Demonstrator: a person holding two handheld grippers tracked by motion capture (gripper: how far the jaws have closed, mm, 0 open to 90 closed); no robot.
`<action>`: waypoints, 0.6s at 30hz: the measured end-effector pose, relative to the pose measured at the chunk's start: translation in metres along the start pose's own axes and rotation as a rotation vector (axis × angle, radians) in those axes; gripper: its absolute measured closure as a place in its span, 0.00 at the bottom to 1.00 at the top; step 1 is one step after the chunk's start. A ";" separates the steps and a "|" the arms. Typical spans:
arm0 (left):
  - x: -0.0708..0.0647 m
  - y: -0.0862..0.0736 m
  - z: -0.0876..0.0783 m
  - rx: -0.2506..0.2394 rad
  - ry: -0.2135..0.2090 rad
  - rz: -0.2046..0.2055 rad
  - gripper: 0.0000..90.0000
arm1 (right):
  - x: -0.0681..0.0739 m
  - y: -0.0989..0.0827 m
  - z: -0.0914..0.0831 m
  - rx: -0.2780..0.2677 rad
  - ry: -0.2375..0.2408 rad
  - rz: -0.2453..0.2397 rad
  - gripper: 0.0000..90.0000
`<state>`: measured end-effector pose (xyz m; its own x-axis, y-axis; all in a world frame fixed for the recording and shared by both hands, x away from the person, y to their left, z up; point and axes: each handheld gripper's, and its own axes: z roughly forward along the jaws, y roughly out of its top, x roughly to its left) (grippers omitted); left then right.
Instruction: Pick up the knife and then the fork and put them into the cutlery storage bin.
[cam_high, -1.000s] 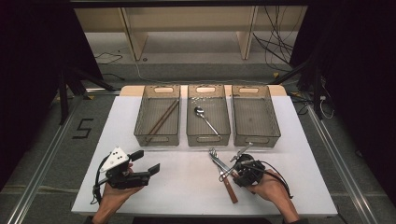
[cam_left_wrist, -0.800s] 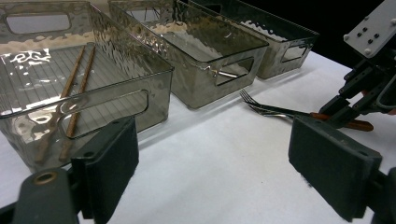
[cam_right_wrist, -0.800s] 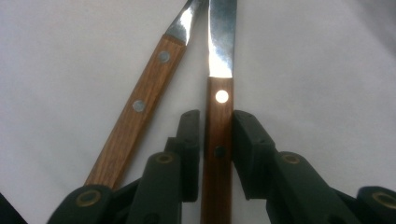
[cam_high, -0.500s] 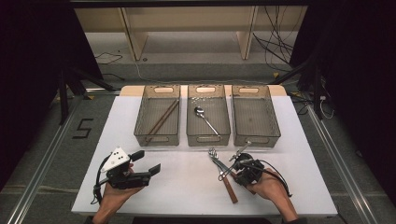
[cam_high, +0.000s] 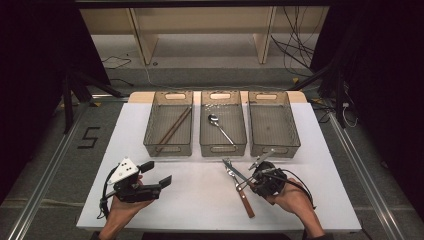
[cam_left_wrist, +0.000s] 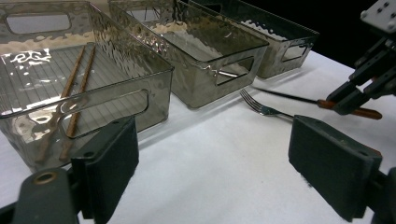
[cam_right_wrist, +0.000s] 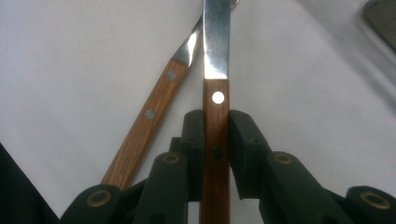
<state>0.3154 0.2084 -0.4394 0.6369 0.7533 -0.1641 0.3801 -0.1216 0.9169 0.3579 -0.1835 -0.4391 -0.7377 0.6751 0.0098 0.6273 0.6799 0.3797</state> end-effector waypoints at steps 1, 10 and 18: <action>0.000 0.000 0.000 -0.003 0.001 -0.003 0.18 | -0.001 0.000 -0.003 -0.009 0.003 0.001 0.86; 0.000 0.000 0.000 -0.007 0.003 -0.006 0.18 | -0.015 0.004 -0.023 -0.105 0.010 0.034 0.86; 0.001 0.000 0.000 -0.012 0.005 -0.004 0.18 | -0.038 0.017 -0.047 -0.204 -0.028 0.081 0.86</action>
<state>0.3159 0.2095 -0.4398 0.6322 0.7569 -0.1659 0.3748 -0.1113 0.9204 0.3845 -0.2109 -0.3901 -0.6777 0.7350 0.0237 0.6188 0.5526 0.5583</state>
